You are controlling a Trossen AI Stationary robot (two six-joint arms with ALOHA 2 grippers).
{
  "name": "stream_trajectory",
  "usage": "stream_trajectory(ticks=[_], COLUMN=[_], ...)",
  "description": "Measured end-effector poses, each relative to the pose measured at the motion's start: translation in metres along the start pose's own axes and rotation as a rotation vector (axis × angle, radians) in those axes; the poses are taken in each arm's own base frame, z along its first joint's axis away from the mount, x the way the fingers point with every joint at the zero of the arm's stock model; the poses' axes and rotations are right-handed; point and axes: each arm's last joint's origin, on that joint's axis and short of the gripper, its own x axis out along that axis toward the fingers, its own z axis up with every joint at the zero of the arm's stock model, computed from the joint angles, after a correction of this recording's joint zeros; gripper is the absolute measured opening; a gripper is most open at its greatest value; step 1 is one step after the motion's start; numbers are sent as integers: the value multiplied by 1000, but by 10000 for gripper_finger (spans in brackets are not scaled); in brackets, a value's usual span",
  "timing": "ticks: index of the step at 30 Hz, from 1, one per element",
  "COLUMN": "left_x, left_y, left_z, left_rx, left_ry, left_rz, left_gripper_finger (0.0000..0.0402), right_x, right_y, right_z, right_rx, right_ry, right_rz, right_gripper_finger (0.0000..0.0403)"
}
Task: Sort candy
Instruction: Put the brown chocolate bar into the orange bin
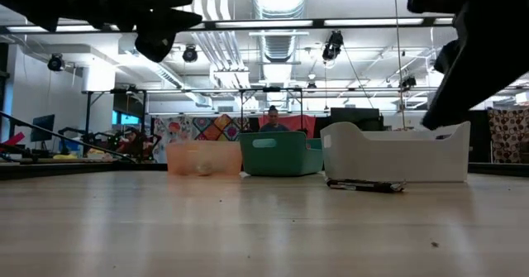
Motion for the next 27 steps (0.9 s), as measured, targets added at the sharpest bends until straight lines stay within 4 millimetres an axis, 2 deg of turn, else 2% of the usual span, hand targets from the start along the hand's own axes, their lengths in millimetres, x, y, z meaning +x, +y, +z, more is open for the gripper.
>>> stream_trajectory(ticks=[6, 9, 21, 27], left_x=[2, 2, 5, 8], left_y=[0, 0, 0, 1], left_z=[-1, -2, -5, -7], left_rx=[0, 0, 4, 6], left_ry=[4, 7, 20, 30], left_rz=[3, 4, 7, 10], left_gripper_finger=[134, 134, 134, 134], right_x=[15, 25, 43, 54], right_y=[-16, -24, -25, -24], right_z=[-25, -35, -42, -48], right_rx=[-42, -47, 5, 23], right_ry=[-187, -226, -415, -407], right_rz=[-54, -83, -130, -137], right_gripper_finger=[121, 121, 122, 162])
